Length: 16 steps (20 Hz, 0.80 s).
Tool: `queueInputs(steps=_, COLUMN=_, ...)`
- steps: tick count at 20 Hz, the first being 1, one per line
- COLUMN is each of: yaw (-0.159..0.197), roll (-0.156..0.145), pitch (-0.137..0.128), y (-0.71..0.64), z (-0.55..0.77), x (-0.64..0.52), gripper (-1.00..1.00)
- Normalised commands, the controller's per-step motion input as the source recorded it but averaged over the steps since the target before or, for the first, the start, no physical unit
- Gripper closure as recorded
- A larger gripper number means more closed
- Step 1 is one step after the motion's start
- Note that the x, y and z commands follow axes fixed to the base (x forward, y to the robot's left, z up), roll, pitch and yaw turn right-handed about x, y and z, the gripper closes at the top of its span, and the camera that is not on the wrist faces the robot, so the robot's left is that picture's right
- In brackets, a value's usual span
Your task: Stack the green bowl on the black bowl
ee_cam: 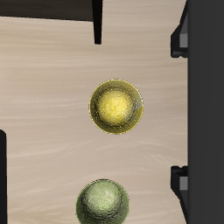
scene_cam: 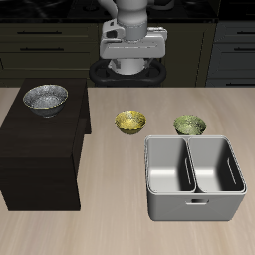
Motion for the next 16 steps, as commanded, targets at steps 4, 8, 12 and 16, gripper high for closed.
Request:
queueInputs(steps=4, yaw=-0.021, roll=-0.051, pitch=-0.101, y=0.21, z=-0.04, x=0.11, gripper=-1.00)
queueInputs(steps=8, yaw=-0.036, roll=0.022, pitch=0.048, y=0.41, z=-0.19, x=0.19, gripper=-1.00)
queueInputs(steps=12, yaw=-0.020, roll=0.038, pitch=-0.046, y=0.47, z=0.06, x=0.06, gripper=-1.00)
queueInputs(steps=16, yaw=-0.023, roll=0.050, pitch=-0.061, y=0.43, z=0.04, x=0.04, gripper=-1.00)
